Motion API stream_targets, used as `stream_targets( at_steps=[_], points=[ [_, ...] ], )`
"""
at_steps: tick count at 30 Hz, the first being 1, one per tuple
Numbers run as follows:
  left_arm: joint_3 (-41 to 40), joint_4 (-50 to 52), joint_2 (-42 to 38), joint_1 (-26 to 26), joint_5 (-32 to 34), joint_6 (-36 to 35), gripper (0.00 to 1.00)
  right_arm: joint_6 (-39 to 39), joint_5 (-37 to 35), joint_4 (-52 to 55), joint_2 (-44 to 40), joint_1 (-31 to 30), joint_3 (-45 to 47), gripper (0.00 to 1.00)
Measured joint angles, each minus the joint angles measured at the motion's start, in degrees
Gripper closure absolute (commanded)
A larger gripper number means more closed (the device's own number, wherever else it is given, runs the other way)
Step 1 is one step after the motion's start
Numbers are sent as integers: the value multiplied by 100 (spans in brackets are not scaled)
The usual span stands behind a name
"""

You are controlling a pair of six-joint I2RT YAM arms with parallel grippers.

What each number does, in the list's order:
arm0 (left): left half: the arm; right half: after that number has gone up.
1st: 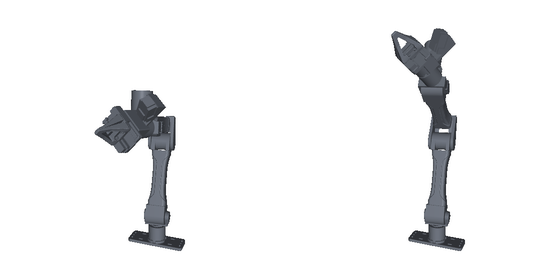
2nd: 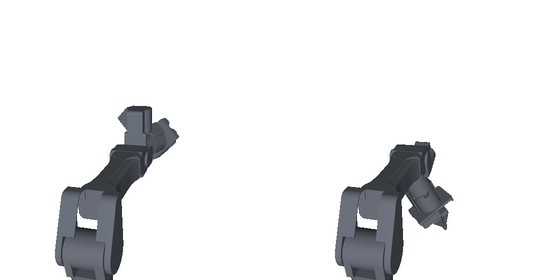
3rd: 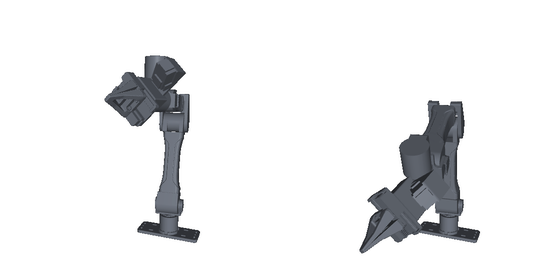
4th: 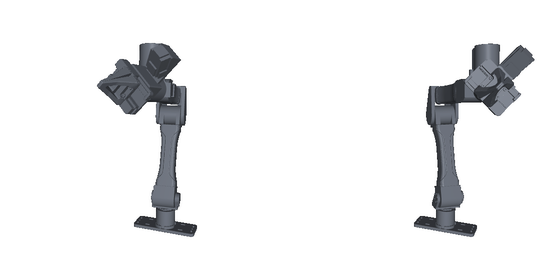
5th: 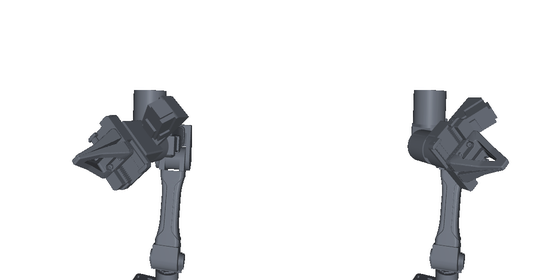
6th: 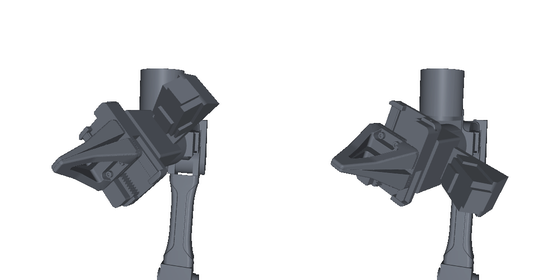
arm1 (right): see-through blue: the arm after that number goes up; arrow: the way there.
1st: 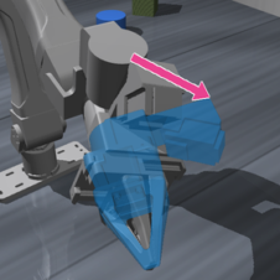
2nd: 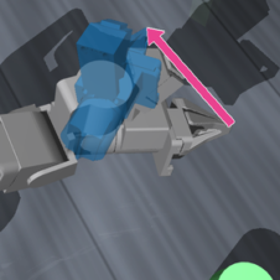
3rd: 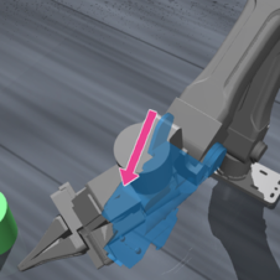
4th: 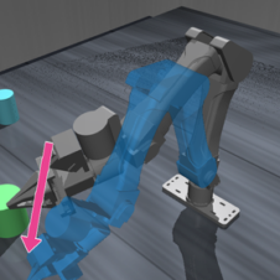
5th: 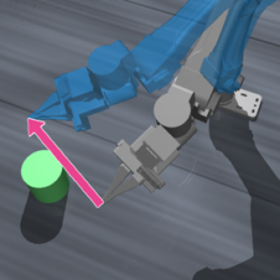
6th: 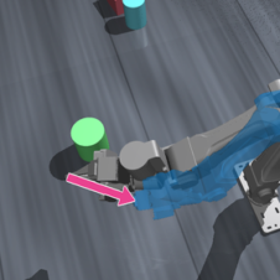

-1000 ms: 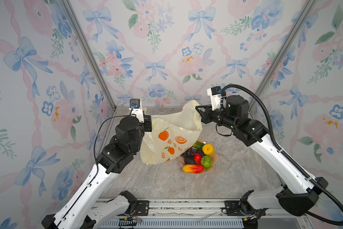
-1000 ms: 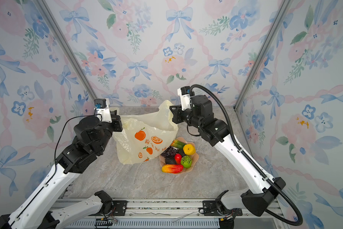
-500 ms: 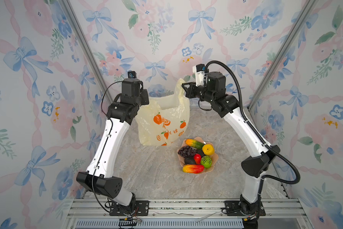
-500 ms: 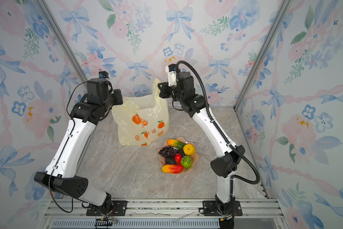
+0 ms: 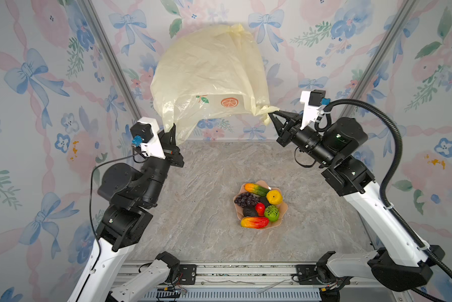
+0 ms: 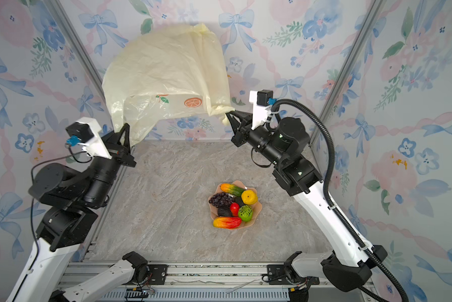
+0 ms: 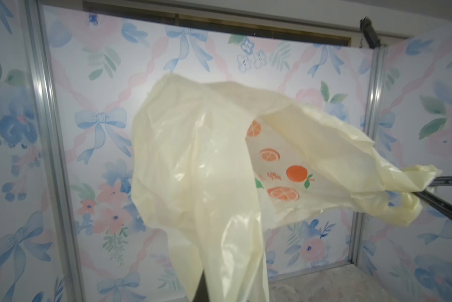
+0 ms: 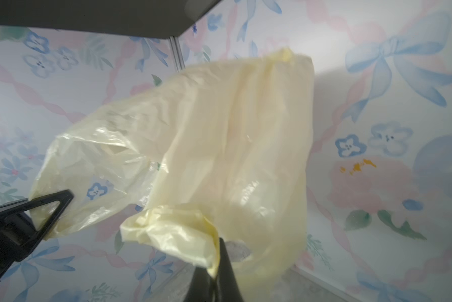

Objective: Place the fruits into the plastic bag
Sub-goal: Open the plastic bag at the top-left of the table.

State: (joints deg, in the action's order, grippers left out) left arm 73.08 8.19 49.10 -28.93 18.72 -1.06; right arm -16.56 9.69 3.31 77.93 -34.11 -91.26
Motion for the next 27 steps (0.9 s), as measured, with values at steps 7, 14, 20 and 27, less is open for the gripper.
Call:
stream_targets(
  at_steps=[7,14,20,27],
  points=[
    [-2371,922,1550,400,514,601,100,-275,103,1340,2479,190,914,100],
    [-2262,1582,887,1019,496,1158,100,-411,282,1954,2002,140,695,100],
    [-1971,1860,758,1161,197,1373,100,-667,577,1663,1805,186,262,100],
    [-1827,2476,739,1161,37,1443,100,-857,793,1646,2127,20,223,100]
  ],
)
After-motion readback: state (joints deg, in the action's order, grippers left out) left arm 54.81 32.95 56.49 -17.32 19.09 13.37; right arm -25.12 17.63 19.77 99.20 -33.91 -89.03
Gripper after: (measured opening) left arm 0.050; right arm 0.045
